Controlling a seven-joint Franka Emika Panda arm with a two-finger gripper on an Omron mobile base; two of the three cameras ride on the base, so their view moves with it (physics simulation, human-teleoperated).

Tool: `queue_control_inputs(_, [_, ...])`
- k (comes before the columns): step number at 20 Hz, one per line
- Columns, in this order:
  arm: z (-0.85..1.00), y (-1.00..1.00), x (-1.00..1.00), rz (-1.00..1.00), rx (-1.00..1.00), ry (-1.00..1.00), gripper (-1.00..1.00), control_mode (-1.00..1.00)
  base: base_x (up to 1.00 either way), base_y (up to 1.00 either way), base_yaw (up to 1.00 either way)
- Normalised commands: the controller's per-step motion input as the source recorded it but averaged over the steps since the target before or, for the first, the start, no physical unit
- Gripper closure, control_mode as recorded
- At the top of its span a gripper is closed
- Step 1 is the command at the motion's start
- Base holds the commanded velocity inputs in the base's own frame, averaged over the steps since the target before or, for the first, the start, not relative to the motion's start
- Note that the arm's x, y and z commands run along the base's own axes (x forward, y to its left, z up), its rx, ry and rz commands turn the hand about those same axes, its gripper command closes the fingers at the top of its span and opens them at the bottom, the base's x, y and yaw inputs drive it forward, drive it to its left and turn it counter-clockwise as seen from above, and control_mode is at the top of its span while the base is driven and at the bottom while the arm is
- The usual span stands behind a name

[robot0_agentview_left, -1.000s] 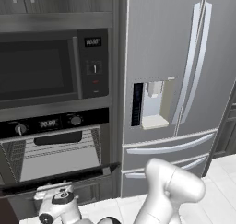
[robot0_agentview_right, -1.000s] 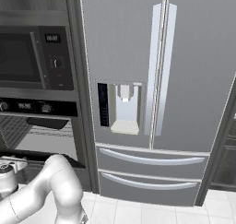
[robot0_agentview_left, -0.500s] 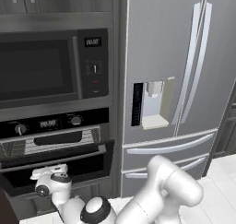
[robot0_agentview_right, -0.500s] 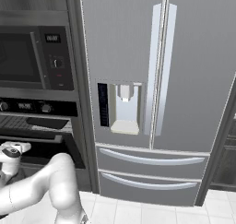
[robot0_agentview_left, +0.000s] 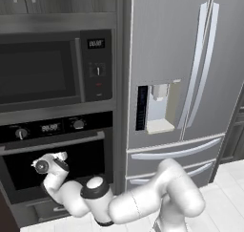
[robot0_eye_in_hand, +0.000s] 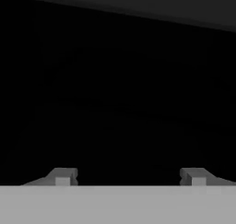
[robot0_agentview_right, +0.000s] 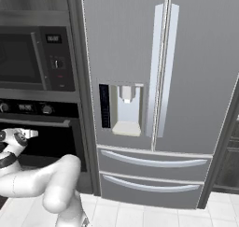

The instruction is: Take the baked cake out of the oven and place it on the plate for cooling. Then close the oven door.

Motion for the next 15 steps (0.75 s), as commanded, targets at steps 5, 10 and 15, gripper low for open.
queue_control_inputs(5, [-0.18,0.21,0.61,-0.01,-0.09,0.01,-1.0,-1.0,0.0,0.0,0.0])
queue_control_inputs(10, [-0.16,0.14,0.14,-0.01,-0.13,0.11,-1.0,-1.0,0.0,0.0,0.0])
queue_control_inputs(15, [-0.19,0.07,-0.03,0.0,-0.18,0.08,-1.0,-1.0,0.0,0.0,0.0])
